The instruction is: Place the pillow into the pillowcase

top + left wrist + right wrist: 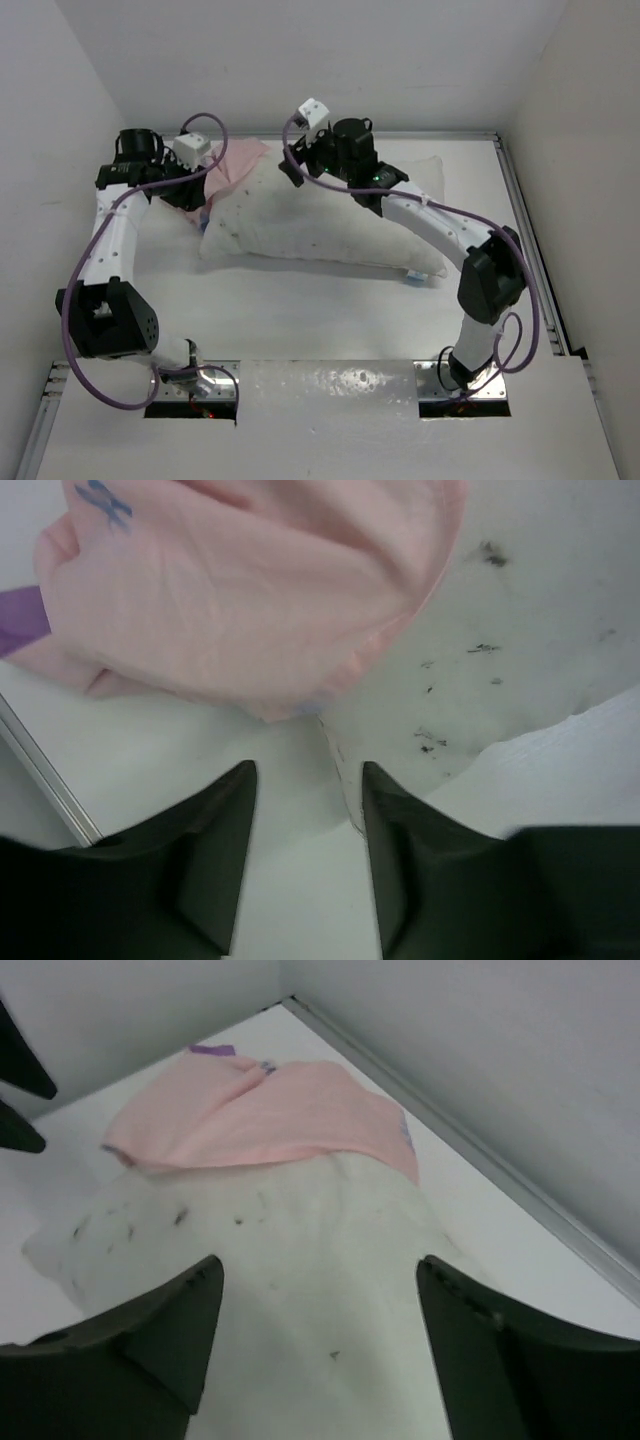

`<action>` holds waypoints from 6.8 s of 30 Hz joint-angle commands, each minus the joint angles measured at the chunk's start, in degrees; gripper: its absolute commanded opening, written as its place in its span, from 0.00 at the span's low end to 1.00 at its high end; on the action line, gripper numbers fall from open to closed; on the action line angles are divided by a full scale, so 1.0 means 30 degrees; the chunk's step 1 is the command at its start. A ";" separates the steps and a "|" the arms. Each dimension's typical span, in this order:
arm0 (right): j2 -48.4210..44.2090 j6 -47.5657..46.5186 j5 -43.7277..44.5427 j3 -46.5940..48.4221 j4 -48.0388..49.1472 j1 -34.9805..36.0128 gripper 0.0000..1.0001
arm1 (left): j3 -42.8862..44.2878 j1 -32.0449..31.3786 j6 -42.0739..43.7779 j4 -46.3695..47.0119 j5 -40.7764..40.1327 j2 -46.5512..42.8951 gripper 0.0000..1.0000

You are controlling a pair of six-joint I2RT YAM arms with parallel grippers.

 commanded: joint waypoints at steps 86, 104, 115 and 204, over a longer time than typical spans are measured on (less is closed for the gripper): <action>0.4928 -0.2579 0.3768 0.1961 -0.1457 0.4703 0.00 | -0.0120 -0.2184 -0.2576 1.1628 -0.1492 0.6414 0.23; 0.6186 0.5860 1.0358 0.6882 0.3582 0.1773 0.00 | 0.4215 -0.2183 0.8321 -0.3043 0.2397 0.4042 0.00; 0.8384 0.9249 1.3231 0.7412 0.1798 0.2271 0.00 | 0.7791 -0.4496 0.6307 -0.6328 0.9721 0.4042 0.00; 0.8443 0.2314 0.5966 0.4511 0.7537 0.4966 0.00 | -0.5568 0.0833 -0.4975 1.1625 -0.3768 0.5651 0.88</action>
